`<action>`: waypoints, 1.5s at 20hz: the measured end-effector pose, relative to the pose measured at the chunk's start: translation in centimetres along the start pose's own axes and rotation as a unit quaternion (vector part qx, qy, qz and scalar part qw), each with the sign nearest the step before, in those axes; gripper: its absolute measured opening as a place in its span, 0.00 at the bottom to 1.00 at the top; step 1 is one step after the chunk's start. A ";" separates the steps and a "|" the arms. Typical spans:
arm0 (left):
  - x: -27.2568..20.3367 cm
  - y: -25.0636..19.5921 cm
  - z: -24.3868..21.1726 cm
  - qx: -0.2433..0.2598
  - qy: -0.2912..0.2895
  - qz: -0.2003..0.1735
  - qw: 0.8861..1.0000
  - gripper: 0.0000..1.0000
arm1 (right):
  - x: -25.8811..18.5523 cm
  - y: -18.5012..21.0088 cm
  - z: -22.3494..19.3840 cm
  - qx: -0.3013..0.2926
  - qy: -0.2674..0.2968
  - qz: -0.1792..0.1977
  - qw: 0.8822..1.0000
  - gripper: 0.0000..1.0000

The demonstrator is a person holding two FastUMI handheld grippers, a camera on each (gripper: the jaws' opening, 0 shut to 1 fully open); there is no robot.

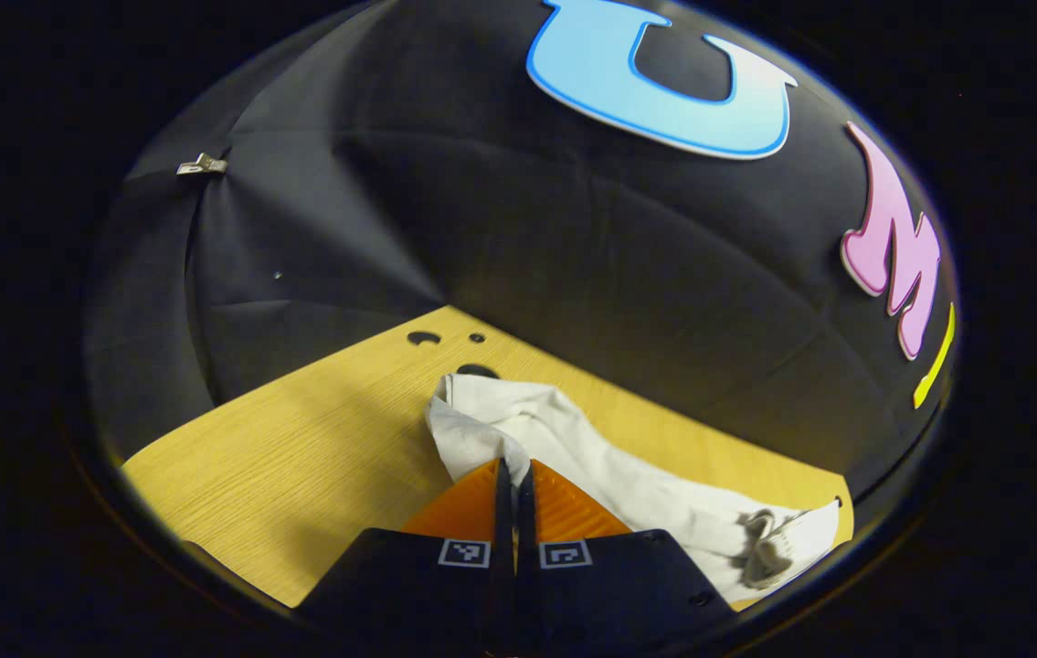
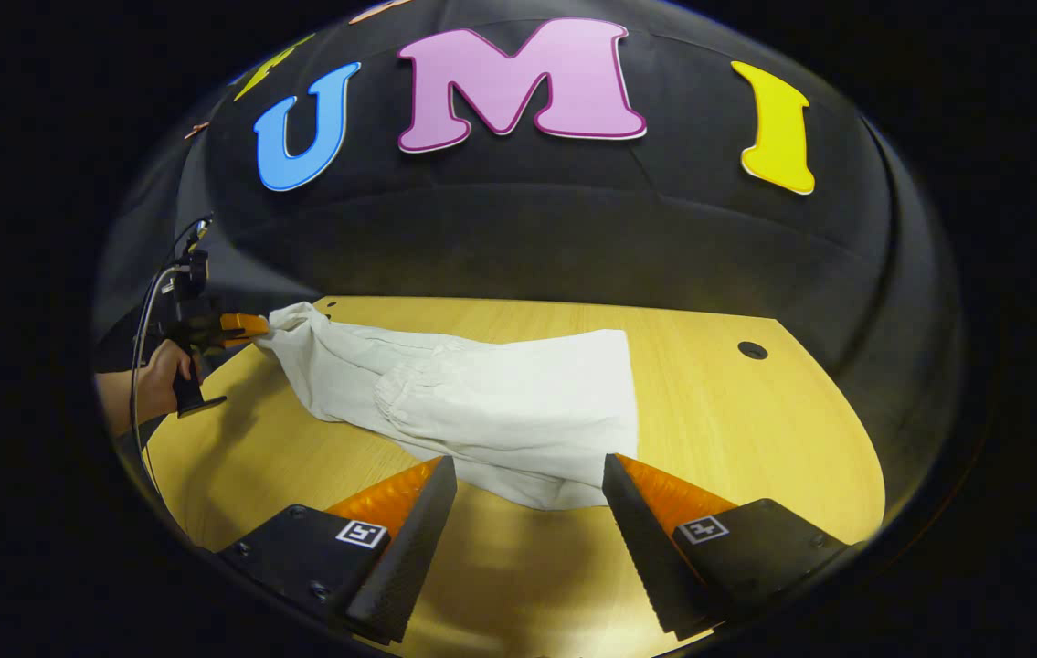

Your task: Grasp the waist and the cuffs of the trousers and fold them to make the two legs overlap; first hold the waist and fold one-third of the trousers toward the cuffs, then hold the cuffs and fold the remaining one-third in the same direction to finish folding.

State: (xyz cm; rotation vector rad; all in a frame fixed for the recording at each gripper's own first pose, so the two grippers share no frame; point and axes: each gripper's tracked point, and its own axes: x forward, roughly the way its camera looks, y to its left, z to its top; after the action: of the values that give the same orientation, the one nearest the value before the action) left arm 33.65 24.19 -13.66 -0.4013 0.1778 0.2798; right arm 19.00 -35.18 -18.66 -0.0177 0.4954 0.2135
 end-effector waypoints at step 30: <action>-9.4 -42.5 -9.1 0.036 0.068 -0.243 0.967 0.05 | -14.9 -14.6 2.3 0.055 -0.025 -0.087 0.994 0.99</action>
State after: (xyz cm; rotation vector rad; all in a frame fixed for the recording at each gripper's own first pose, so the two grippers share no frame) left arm 36.53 -19.26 -4.56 -0.3795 0.2174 -0.2378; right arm 10.32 -52.30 -10.08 0.0517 0.4522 0.0155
